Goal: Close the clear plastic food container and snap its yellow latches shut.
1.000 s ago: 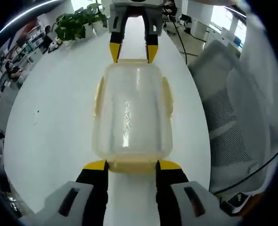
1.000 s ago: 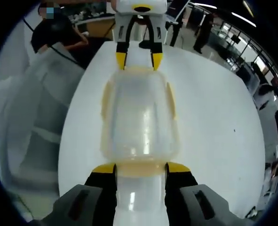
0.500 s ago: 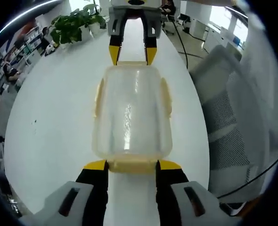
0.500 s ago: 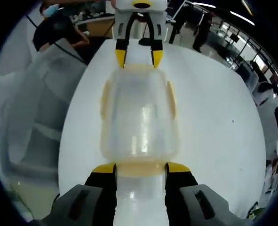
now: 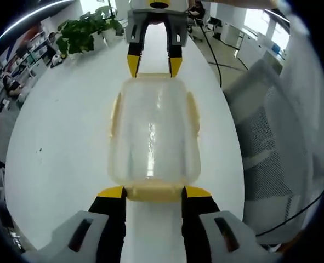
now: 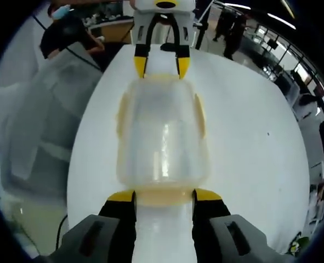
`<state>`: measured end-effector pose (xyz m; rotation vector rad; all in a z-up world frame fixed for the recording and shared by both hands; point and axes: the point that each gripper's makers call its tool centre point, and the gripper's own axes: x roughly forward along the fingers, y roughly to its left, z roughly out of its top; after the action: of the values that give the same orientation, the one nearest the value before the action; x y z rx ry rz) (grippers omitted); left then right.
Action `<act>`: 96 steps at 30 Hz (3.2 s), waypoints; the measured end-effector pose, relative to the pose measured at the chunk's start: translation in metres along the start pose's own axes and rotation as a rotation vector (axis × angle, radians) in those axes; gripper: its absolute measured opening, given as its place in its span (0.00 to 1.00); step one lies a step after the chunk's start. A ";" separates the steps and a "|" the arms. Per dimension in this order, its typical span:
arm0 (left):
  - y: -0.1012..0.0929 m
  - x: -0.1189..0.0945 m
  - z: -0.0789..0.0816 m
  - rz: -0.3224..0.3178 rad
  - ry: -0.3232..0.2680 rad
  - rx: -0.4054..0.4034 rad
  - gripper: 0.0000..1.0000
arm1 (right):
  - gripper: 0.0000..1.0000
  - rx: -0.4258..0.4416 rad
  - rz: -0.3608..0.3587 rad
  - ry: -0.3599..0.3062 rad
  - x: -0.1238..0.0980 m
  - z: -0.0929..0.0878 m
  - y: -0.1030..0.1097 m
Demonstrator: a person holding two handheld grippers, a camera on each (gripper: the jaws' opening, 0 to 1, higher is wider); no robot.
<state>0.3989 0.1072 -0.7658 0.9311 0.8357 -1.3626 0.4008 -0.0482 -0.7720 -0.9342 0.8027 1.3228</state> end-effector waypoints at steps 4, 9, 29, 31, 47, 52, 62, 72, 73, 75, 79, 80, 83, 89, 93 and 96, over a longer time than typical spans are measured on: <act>0.000 0.001 0.003 -0.001 -0.003 0.000 0.38 | 0.38 0.002 0.006 0.000 -0.002 -0.004 -0.001; 0.000 0.006 0.008 -0.004 -0.005 -0.003 0.38 | 0.38 0.003 0.014 0.003 -0.004 -0.010 0.000; -0.001 0.020 0.037 -0.010 -0.025 0.002 0.38 | 0.38 0.017 0.024 0.023 -0.018 -0.038 0.002; -0.001 0.022 0.039 -0.012 -0.026 0.001 0.38 | 0.38 0.016 0.023 0.025 -0.019 -0.040 0.002; 0.001 0.037 0.047 -0.013 -0.028 0.011 0.38 | 0.38 0.026 0.013 0.028 -0.018 -0.057 0.002; 0.001 0.041 0.046 -0.025 -0.023 0.011 0.38 | 0.38 0.039 0.025 0.033 -0.014 -0.060 0.004; 0.001 0.047 0.045 -0.023 -0.033 0.005 0.39 | 0.38 0.035 0.033 0.031 -0.011 -0.063 0.003; 0.002 0.049 0.045 -0.028 -0.048 0.007 0.39 | 0.38 0.040 0.042 0.036 -0.006 -0.066 0.002; 0.003 0.049 0.045 -0.027 -0.050 0.006 0.39 | 0.38 0.039 0.041 0.036 -0.006 -0.066 0.001; 0.003 0.050 0.045 -0.026 -0.052 0.006 0.39 | 0.38 0.040 0.044 0.035 -0.005 -0.066 0.001; 0.004 0.050 0.044 -0.025 -0.056 0.005 0.39 | 0.38 0.042 0.049 0.037 -0.004 -0.067 0.001; 0.004 0.050 0.044 -0.026 -0.056 0.006 0.39 | 0.38 0.044 0.051 0.037 -0.003 -0.067 0.001; 0.005 0.051 0.043 -0.028 -0.056 0.005 0.39 | 0.38 0.049 0.054 0.036 -0.003 -0.067 0.002; 0.005 0.055 0.043 -0.027 -0.056 0.007 0.39 | 0.38 0.051 0.056 0.040 -0.002 -0.070 0.003; 0.004 0.054 0.042 -0.032 -0.062 0.005 0.39 | 0.38 0.053 0.057 0.036 -0.001 -0.069 0.003; 0.003 0.054 0.042 -0.032 -0.063 0.004 0.39 | 0.38 0.050 0.055 0.039 -0.001 -0.069 0.004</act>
<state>0.4030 0.0460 -0.7972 0.8774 0.8032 -1.4146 0.3995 -0.1104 -0.8012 -0.9064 0.8932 1.3295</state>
